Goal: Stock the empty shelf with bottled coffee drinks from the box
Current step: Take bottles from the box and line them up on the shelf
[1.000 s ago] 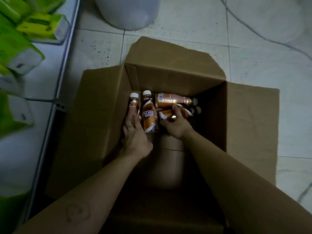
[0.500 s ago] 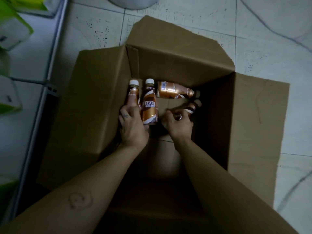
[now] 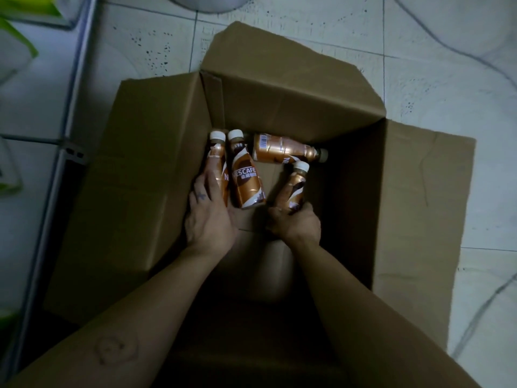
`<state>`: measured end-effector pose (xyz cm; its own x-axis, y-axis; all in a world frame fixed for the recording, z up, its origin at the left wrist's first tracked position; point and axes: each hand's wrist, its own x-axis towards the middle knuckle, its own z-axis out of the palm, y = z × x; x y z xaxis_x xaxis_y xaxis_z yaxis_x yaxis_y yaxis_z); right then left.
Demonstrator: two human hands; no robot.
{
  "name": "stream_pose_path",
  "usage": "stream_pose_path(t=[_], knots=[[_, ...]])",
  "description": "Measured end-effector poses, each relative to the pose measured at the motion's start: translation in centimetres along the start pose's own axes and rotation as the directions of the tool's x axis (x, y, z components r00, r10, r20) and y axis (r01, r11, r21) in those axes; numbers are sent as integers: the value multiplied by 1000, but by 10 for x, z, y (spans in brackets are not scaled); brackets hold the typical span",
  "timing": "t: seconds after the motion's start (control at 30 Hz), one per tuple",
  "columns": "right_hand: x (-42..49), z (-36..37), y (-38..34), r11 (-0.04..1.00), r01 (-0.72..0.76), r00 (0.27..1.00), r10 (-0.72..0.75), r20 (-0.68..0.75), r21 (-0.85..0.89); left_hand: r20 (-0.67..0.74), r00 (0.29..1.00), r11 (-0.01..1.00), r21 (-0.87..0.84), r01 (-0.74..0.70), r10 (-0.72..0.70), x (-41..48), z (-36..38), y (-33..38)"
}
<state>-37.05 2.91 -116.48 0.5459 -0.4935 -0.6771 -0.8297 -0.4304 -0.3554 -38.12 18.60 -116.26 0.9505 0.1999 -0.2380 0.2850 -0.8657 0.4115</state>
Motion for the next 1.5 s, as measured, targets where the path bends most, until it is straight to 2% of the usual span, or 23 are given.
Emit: stream_pose_path(t=[0.1, 0.23, 0.33, 0.4, 0.5, 0.6, 0.67, 0.7, 0.77, 0.83, 0.97, 1.07, 1.13, 1.33, 1.5], knots=[[-2, -9, 4, 995, -11, 996, 2, 94, 94, 20, 998, 998, -33, 61, -60, 11, -2, 0], [-15, -15, 16, 984, -26, 949, -32, 312, 179, 37, 990, 988, -78, 135, -133, 24, -6, 7], [-26, -11, 19, 987, -3, 927, -57, 370, 159, 95, 985, 984, -88, 155, -146, 20, -8, 14], [-34, -10, 21, 982, -62, 917, -14, 398, 178, 149, 968, 971, -98, 217, -201, 7, -9, 19], [-50, -6, 29, 971, -134, 918, 47, 394, 197, 254, 923, 949, -48, 311, -290, -23, -6, 20], [-62, 0, 39, 992, -72, 945, 36, 326, 99, 424, 851, 939, 1, 343, -311, -52, -1, 9], [-69, 3, 43, 999, -19, 952, 6, 307, 41, 486, 817, 940, 28, 340, -310, -65, 3, -2], [-71, 6, 46, 1000, 5, 950, -7, 313, 6, 498, 795, 919, 10, 394, -346, -69, 4, -5], [-73, 9, 48, 999, 25, 946, -15, 324, -28, 539, 711, 815, -78, 575, -450, -69, 5, -8], [-74, 11, 51, 999, 41, 946, -32, 323, -21, 589, 661, 748, -137, 649, -465, -64, 3, -6], [-71, 15, 50, 992, 69, 942, -31, 334, -103, 635, 650, 764, -140, 629, -418, -56, -3, -7], [-66, 11, 47, 996, 56, 926, -25, 376, -71, 672, 633, 742, -184, 645, -383, -56, -9, -10], [-66, 5, 42, 998, 51, 917, -36, 396, -27, 674, 650, 730, -237, 641, -351, -57, -15, -10], [-93, -21, 25, 970, 96, 932, -166, 321, 224, 592, 781, 742, -429, 515, -200, -53, -57, 5], [-144, -68, -17, 915, 327, 899, -379, 221, 237, 443, 892, 765, -543, 346, -89, -64, -133, 21]])
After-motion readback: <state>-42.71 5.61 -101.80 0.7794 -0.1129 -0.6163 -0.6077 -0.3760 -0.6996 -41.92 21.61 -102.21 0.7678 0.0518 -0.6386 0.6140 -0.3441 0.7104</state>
